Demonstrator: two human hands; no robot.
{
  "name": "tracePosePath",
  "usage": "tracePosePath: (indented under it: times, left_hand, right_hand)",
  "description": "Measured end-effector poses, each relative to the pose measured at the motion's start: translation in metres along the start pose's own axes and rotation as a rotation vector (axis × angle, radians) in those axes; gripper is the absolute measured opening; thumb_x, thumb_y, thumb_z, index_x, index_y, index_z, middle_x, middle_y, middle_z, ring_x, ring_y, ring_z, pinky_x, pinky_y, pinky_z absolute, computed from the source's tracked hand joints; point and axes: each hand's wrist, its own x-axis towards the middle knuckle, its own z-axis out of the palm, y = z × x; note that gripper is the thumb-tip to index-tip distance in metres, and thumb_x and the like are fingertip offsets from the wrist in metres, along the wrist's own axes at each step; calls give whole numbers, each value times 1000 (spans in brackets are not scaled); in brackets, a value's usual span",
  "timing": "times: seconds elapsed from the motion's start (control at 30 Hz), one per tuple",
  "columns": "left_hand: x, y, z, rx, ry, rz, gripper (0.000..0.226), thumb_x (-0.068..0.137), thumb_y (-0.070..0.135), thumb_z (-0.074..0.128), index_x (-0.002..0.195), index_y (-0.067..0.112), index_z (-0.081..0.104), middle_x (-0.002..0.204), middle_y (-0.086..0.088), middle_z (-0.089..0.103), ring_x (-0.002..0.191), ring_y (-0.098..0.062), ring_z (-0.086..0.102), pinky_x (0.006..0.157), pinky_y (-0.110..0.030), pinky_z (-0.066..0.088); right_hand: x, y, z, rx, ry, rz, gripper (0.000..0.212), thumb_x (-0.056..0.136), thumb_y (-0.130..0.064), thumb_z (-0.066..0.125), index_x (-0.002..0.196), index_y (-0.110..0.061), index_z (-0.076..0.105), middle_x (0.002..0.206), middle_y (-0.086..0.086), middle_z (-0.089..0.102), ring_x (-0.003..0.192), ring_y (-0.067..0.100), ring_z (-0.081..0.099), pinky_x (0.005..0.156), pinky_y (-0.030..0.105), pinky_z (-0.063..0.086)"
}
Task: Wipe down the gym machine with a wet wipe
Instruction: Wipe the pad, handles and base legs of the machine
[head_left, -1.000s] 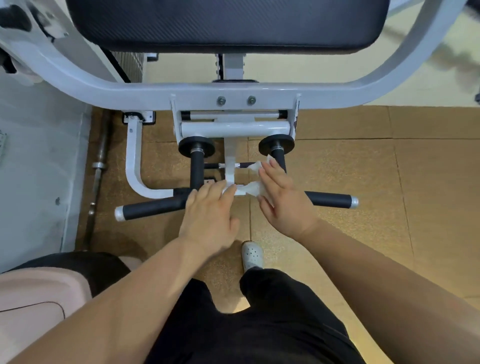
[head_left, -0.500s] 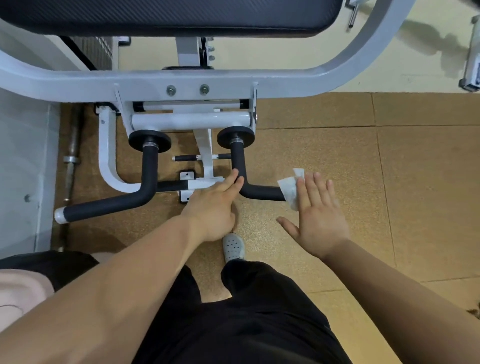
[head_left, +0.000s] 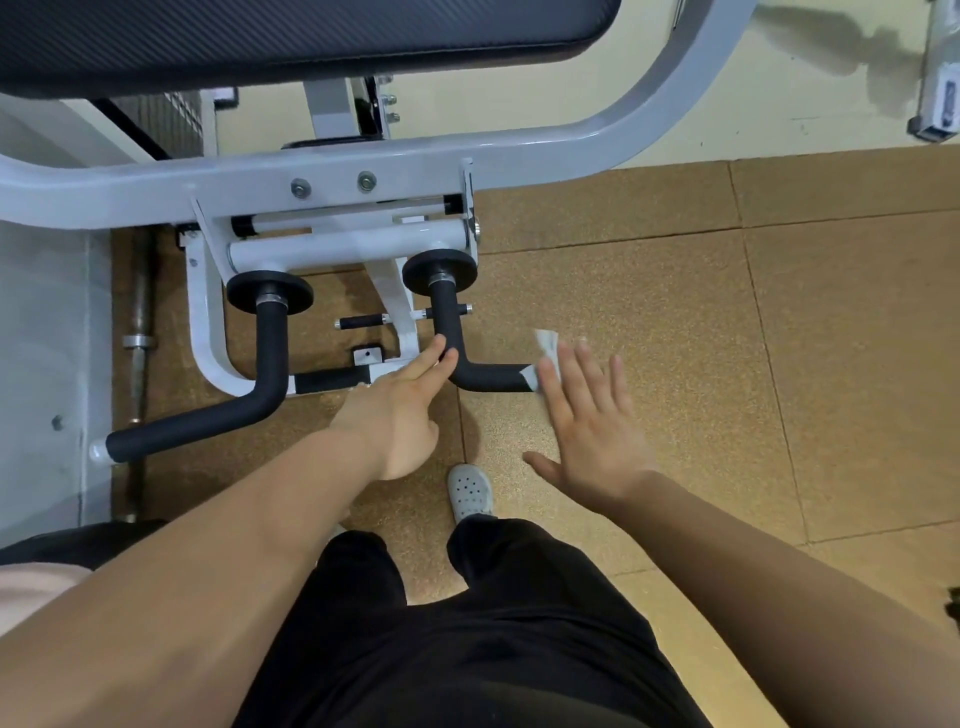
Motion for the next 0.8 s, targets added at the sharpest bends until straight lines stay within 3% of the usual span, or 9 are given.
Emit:
tracePosePath:
  times: [0.1, 0.17, 0.27, 0.33, 0.5, 0.63, 0.7, 0.8]
  left_hand:
    - [1, 1, 2, 14, 28, 16, 83, 100, 19, 48, 163, 39, -3, 163, 28, -23, 156, -18, 17, 122, -55, 27]
    - [0, 7, 2, 70, 79, 20, 78, 101, 24, 48, 164, 32, 3, 169, 18, -15, 156, -19, 18, 124, -55, 22]
    - [-9, 21, 5, 159, 320, 84, 71, 99, 24, 50, 163, 20, 20, 171, -3, 14, 155, -22, 19, 126, -48, 17]
    - [-16, 31, 10, 162, 435, 179, 72, 95, 18, 53, 161, 14, 24, 168, -9, 23, 154, -24, 23, 127, -46, 16]
    - [-10, 52, 30, 262, 219, 292, 86, 100, 20, 46, 161, 16, -14, 171, 1, -17, 157, -12, -10, 129, -35, -3]
    - [-2, 65, 41, 432, 224, 244, 86, 101, 32, 47, 163, 18, -11, 172, -6, -8, 158, -24, -4, 128, -48, -1]
    - [2, 72, 44, 494, 237, 219, 88, 100, 35, 48, 162, 15, -11, 171, -9, -6, 158, -28, -4, 128, -52, -1]
    - [9, 83, 52, 553, 260, 227, 91, 99, 38, 46, 160, 6, -13, 168, -14, -21, 157, -30, -18, 126, -56, -5]
  right_hand:
    - [-16, 14, 6, -21, 6, 38, 110, 91, -70, 52, 163, -4, 0, 170, 25, -5, 157, 42, -11, 126, 60, -4]
    - [-12, -2, 3, 34, 14, 39, 111, 91, -69, 50, 163, -5, -5, 169, 26, -11, 156, 43, -16, 125, 61, -5]
    - [5, -41, 1, 155, 11, -43, 120, 91, -63, 56, 157, -10, -29, 168, 21, -18, 155, 37, -22, 124, 56, -14]
    - [13, -57, -1, 233, 48, -50, 121, 93, -60, 58, 153, -10, -34, 170, 16, -13, 156, 33, -20, 124, 53, -15]
    - [4, -45, -1, 402, 141, 19, 108, 92, -48, 64, 160, -3, -7, 171, 17, 8, 159, 31, -3, 127, 49, -9]
    - [-15, -11, 6, 290, 172, 56, 98, 89, -44, 65, 162, -5, 14, 170, 21, 11, 158, 38, 5, 128, 54, -3]
    - [-21, 0, 9, 265, 132, 155, 96, 91, -47, 59, 163, -3, 13, 171, 19, 6, 159, 36, 1, 128, 56, 1]
    - [-26, 7, 11, 348, 73, 242, 93, 96, -42, 56, 163, -4, 4, 172, 15, 0, 159, 30, -8, 128, 51, -1]
